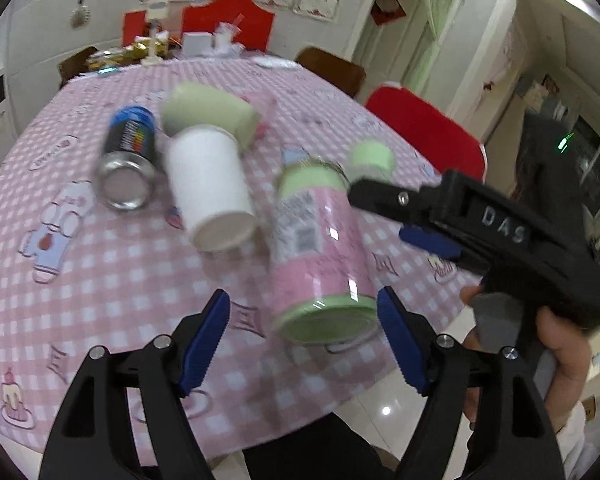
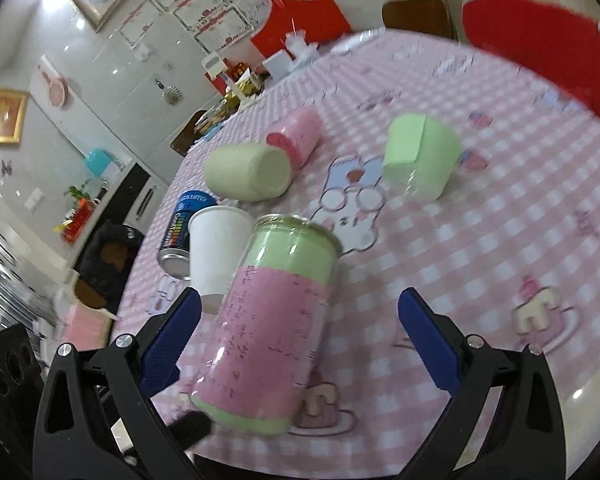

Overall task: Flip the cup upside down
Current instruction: 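Tilt the right tool down and bring its fingers around the pink can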

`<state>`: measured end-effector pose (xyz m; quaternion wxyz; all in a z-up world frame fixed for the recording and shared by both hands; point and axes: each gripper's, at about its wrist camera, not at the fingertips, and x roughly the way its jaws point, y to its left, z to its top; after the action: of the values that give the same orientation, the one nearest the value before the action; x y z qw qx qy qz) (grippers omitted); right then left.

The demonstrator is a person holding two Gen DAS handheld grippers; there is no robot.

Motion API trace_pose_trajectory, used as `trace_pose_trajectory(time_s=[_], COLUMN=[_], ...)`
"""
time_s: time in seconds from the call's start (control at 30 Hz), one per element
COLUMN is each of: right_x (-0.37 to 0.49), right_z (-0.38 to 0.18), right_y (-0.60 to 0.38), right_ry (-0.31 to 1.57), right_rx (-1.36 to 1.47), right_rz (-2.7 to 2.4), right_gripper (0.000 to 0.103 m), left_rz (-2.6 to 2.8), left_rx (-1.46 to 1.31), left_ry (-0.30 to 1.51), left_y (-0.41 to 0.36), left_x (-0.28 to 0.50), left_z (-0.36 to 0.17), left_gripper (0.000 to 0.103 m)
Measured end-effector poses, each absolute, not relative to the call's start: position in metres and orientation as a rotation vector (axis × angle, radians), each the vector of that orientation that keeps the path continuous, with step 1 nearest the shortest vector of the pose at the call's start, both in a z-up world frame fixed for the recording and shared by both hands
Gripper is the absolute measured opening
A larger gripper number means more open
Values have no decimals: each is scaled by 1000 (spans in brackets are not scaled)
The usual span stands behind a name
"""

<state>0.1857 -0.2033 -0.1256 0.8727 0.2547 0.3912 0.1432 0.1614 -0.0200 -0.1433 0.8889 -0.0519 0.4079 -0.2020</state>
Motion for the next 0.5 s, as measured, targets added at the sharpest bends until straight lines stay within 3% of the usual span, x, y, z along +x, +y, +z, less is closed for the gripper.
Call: trace_pose_trajectory(time_s=[0.5], right_x=[217], right_z=[-141], right_y=[-196], right_ry=[891], right_rx=[634], right_rz=[308], right_gripper=[95], left_rz=[-318], left_rx=[-195], left_ry=[826], left_y=[19], left_x=[212], left_z=[-147], left_gripper=[75])
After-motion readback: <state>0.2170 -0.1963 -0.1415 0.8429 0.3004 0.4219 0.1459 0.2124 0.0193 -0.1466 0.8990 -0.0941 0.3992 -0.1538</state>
